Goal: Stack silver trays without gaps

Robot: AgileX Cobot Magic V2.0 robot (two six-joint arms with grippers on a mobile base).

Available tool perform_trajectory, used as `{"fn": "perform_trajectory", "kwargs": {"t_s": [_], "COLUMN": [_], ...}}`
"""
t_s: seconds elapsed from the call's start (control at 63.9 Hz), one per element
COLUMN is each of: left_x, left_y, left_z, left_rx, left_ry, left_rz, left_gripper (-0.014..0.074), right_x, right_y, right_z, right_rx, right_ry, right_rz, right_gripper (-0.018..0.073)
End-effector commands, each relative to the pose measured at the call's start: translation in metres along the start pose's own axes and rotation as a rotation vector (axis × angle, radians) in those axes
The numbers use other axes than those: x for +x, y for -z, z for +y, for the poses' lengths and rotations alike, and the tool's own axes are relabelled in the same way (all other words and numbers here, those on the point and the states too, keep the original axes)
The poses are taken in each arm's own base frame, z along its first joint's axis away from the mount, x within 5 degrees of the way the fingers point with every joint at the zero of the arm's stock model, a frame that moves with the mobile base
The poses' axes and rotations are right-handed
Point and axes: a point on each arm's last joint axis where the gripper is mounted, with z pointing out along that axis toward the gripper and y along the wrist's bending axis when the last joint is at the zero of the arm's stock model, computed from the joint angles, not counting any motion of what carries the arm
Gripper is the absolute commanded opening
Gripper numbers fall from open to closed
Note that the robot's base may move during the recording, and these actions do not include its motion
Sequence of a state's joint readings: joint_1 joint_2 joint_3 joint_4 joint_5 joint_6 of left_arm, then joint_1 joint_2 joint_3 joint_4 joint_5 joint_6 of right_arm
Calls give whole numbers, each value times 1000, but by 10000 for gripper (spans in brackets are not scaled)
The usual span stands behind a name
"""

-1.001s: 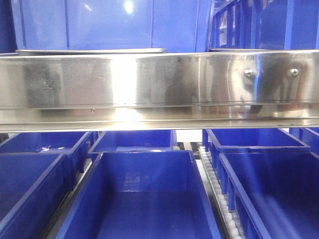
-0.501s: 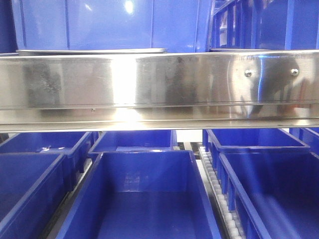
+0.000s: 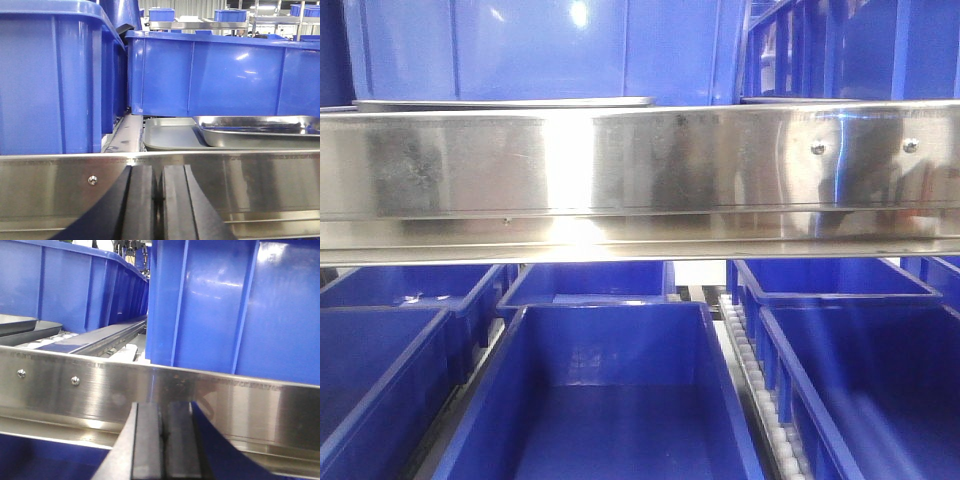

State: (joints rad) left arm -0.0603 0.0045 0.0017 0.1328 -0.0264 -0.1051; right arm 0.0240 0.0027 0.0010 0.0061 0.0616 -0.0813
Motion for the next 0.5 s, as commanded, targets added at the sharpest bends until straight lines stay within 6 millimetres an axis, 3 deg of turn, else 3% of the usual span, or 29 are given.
{"fn": "perform_trajectory", "kwargs": {"t_s": [0.0, 0.485], "left_x": [-2, -2], "left_y": [0, 0], "left_z": [0, 0], "left_rx": [4, 4], "left_ry": [-3, -3], "left_rz": [-24, -24], "left_gripper": [4, 4], "right_x": [-3, -3], "right_y": [0, 0], "right_z": [-1, -1], "right_rx": [8, 8], "right_ry": [6, 6], "right_rz": [-27, -27], "right_gripper": [-79, -79]}}
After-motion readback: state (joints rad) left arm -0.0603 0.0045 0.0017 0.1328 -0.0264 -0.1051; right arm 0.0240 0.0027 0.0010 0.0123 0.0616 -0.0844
